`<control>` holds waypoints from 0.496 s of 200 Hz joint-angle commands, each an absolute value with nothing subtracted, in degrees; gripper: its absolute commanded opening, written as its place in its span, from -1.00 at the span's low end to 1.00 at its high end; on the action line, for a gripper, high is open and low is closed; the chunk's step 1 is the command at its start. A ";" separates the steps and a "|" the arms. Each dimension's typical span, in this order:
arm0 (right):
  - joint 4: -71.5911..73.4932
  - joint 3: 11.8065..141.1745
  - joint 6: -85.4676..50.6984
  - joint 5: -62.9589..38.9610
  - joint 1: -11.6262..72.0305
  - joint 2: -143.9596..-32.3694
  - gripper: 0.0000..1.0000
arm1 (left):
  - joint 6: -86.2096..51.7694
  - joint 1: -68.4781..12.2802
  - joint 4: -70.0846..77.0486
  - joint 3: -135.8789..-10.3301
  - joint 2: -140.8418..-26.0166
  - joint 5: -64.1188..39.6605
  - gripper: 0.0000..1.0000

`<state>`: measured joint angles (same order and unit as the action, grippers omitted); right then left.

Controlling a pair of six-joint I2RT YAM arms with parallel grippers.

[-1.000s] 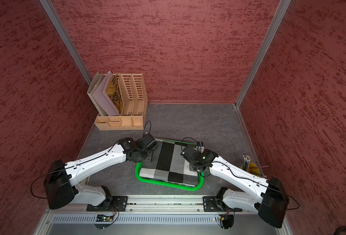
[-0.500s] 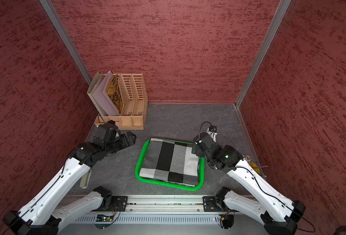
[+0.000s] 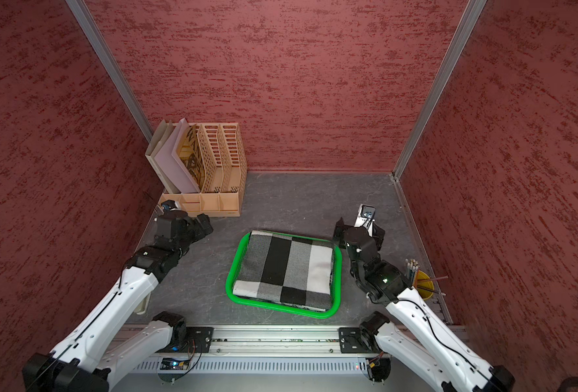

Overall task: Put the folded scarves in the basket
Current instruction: Reset both arms

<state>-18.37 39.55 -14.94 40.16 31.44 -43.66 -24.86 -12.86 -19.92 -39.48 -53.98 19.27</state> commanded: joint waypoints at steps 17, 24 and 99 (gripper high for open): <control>8.33 32.39 -3.73 37.93 23.34 -50.43 0.97 | -3.48 -10.55 22.84 -27.29 -62.62 25.19 0.99; 11.89 30.90 -2.64 37.39 22.38 -51.99 0.97 | -0.93 -10.00 26.49 -26.90 -65.48 24.64 0.99; 31.70 21.27 -1.71 33.67 13.42 -67.51 0.97 | 4.20 -6.91 35.74 -28.41 -77.39 22.68 0.99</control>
<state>21.71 22.57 -2.74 35.14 15.22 -65.06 1.91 -6.92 31.99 -26.81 -77.91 21.56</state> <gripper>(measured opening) 0.984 0.996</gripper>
